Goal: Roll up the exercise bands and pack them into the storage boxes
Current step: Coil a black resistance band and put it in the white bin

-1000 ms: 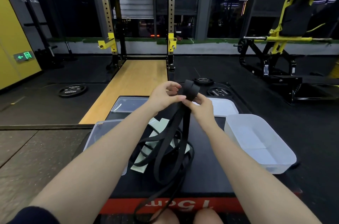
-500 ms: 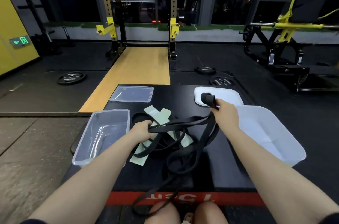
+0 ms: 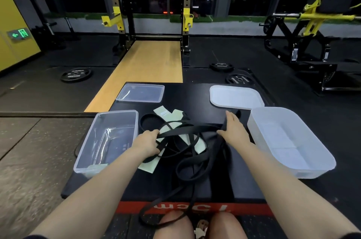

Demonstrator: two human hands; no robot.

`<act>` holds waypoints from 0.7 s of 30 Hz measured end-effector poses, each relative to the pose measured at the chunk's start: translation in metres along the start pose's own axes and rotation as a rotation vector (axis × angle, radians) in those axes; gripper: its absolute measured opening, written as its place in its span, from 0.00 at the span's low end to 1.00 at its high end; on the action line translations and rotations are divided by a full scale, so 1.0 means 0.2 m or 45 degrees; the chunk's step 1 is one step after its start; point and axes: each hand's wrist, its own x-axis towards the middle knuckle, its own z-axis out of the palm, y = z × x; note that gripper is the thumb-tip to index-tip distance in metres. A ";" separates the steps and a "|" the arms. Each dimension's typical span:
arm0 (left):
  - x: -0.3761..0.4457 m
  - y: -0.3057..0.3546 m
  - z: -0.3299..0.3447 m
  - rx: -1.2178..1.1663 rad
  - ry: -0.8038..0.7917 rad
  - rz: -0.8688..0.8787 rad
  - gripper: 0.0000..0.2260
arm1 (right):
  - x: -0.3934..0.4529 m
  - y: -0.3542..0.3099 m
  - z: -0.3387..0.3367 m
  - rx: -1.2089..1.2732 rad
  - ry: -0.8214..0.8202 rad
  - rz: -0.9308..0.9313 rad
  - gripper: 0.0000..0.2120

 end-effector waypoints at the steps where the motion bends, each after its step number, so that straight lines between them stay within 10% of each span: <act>1: 0.00 0.00 0.00 0.015 0.038 0.000 0.22 | -0.01 -0.02 0.01 0.010 -0.011 -0.050 0.38; 9: -0.02 0.02 0.02 0.129 0.317 0.026 0.20 | -0.13 -0.18 0.11 0.047 -0.094 -0.402 0.28; 21: -0.07 0.31 -0.17 -0.490 0.507 0.311 0.18 | -0.12 -0.32 -0.08 0.175 -0.099 -0.727 0.36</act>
